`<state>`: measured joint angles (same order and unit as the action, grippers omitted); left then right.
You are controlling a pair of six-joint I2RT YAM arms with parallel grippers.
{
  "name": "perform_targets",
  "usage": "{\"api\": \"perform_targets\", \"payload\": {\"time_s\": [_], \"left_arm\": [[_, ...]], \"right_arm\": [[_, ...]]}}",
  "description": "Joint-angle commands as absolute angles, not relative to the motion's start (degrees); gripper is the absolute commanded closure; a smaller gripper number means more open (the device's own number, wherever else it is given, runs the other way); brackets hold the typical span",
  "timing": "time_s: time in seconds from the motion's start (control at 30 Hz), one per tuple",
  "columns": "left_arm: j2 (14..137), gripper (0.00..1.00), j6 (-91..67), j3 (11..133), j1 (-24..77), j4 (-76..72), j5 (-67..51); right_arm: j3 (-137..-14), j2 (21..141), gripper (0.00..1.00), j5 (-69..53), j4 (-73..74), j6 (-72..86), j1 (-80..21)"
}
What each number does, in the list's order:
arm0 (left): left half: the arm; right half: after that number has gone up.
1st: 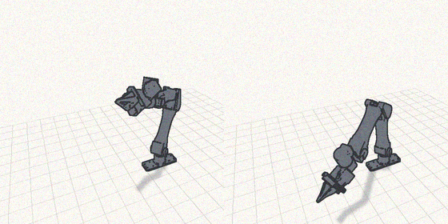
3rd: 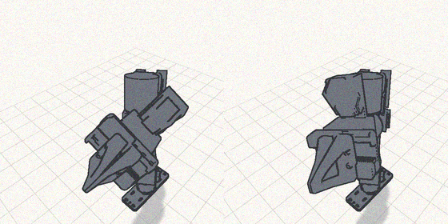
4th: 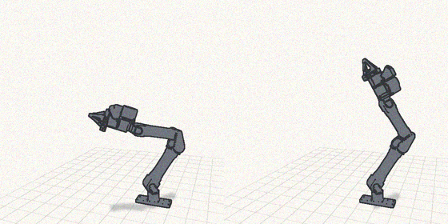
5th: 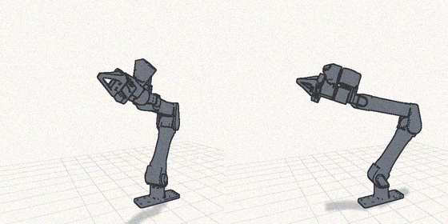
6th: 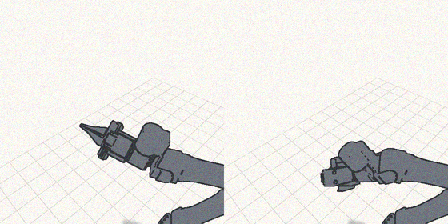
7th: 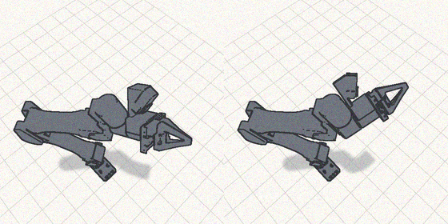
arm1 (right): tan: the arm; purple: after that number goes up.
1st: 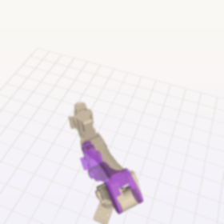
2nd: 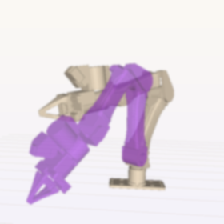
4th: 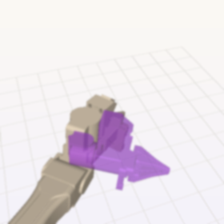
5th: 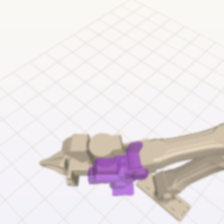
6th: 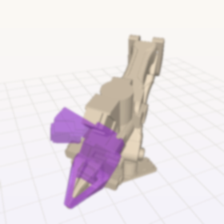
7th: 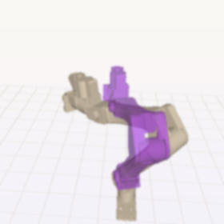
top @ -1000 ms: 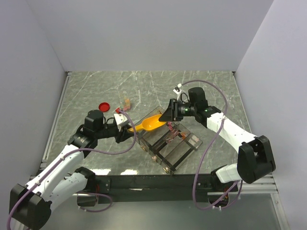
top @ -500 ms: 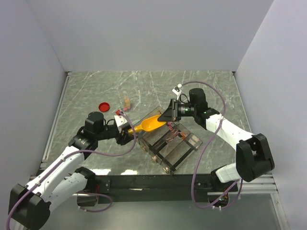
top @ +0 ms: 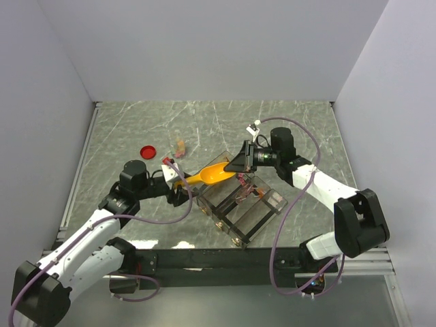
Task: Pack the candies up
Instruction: Adjust the spatula.
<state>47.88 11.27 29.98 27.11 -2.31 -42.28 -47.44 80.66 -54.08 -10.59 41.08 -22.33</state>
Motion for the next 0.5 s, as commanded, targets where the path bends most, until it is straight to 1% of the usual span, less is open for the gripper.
{"api": "perform_targets", "payload": {"time_s": [0.0,0.03,0.13,0.17,0.2,0.23,0.27,0.3,0.37,0.47], "left_arm": [[48.08,0.39,11.51,30.32,27.33,-5.10,-44.29],[48.25,0.41,11.51,30.32,27.33,-4.92,-44.47],[48.78,0.53,11.42,30.59,27.33,-4.22,-44.47],[49.04,0.60,11.43,30.85,27.33,-3.70,-44.39],[49.39,0.65,11.25,31.02,27.33,-3.52,-44.38],[50.00,0.69,11.25,31.20,27.33,-3.25,-44.38],[50.27,0.71,11.16,31.72,27.33,-2.56,-44.38],[50.62,0.70,10.99,31.90,27.33,-2.55,-44.38],[50.89,0.59,10.99,31.90,27.33,-2.55,-44.47],[50.45,0.52,12.13,32.08,27.42,-1.41,-43.60]], "right_arm": [[-47.46,80.95,1.00,-56.78,-12.13,40.00,-22.15],[-47.63,81.03,1.00,-56.60,-11.61,39.56,-22.15],[-47.99,80.95,1.00,-56.51,-10.37,38.24,-22.06],[-48.16,81.21,1.00,-56.43,-9.59,37.88,-22.15],[-48.25,81.21,1.00,-56.25,-9.15,37.18,-22.06],[-48.69,81.30,1.00,-56.16,-8.53,36.57,-22.06],[-49.13,81.39,1.00,-55.81,-6.96,35.95,-22.06],[-49.30,81.47,1.00,-55.64,-6.25,34.82,-22.15],[-49.92,81.74,1.00,-55.55,-4.49,33.93,-22.06],[-50.62,82.18,1.00,-55.02,-1.95,32.17,-22.06]]}}
